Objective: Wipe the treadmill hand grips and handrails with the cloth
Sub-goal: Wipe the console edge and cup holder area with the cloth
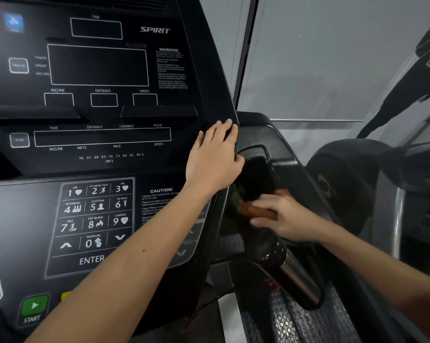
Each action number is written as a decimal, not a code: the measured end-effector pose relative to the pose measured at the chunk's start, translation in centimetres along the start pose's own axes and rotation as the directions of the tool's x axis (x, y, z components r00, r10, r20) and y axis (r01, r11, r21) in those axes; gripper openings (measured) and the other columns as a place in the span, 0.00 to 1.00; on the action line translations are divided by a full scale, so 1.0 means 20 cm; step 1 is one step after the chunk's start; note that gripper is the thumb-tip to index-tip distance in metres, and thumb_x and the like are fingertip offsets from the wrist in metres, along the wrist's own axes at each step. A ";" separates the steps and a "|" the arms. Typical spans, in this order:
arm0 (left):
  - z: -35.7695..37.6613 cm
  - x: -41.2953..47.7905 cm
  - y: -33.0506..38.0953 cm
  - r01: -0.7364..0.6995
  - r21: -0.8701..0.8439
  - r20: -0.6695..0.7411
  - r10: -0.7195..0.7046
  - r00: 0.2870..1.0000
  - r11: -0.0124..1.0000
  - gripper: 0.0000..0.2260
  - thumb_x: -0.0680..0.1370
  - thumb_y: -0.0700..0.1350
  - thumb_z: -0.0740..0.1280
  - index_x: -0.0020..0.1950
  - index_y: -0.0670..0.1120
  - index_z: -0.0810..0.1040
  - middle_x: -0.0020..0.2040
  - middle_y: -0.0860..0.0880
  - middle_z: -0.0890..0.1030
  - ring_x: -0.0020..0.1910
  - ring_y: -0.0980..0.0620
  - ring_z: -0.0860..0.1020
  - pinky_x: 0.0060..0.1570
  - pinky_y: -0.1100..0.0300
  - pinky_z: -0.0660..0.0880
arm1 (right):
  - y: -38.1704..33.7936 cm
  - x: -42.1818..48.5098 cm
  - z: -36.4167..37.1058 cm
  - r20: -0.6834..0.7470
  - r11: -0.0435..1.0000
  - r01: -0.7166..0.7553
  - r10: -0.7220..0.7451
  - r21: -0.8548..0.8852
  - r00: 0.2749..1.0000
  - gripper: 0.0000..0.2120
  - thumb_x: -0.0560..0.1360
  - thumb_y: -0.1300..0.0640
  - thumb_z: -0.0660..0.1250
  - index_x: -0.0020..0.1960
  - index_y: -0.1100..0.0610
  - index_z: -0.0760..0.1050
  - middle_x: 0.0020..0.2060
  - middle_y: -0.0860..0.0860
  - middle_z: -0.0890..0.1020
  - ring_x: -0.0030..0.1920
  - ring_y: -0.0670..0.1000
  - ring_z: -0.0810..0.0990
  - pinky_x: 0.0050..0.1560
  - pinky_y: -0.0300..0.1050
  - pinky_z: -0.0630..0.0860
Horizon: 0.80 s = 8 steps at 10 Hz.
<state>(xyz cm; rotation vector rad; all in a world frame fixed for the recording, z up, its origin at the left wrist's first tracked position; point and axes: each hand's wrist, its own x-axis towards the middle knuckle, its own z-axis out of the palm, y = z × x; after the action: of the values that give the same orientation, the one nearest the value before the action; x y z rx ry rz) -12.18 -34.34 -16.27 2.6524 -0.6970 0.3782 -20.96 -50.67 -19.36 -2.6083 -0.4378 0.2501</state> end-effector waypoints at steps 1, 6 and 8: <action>0.00 0.00 0.00 -0.003 -0.002 -0.003 0.003 1.000 1.000 0.27 0.79 0.50 0.56 0.76 0.47 0.52 0.77 0.51 0.53 0.76 0.53 0.48 0.73 0.53 0.47 | -0.05 0.08 0.05 0.035 0.958 -0.077 0.070 0.275 0.997 0.13 0.78 0.58 0.61 0.61 0.57 0.75 0.55 0.47 0.70 0.55 0.43 0.72 0.60 0.38 0.68; 0.00 0.00 0.01 -0.002 -0.006 -0.018 0.002 1.000 1.000 0.27 0.79 0.49 0.57 0.76 0.47 0.53 0.77 0.51 0.54 0.76 0.53 0.49 0.74 0.52 0.47 | -0.04 0.36 0.13 -0.312 0.948 -0.078 0.179 0.310 0.933 0.23 0.77 0.61 0.62 0.71 0.61 0.62 0.64 0.57 0.64 0.62 0.50 0.67 0.63 0.31 0.61; 0.00 0.00 0.01 -0.009 0.005 -0.013 0.009 1.000 1.000 0.27 0.79 0.50 0.56 0.76 0.47 0.53 0.77 0.51 0.54 0.76 0.53 0.49 0.73 0.52 0.48 | -0.02 0.14 0.01 -0.023 0.983 -0.048 0.053 0.176 0.998 0.13 0.74 0.58 0.67 0.58 0.57 0.77 0.52 0.42 0.75 0.51 0.38 0.74 0.57 0.29 0.66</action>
<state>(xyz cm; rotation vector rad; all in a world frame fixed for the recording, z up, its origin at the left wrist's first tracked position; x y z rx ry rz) -12.27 -34.42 -16.23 2.6501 -0.7047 0.4003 -18.54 -49.25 -19.58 -2.4495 -0.3251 0.2571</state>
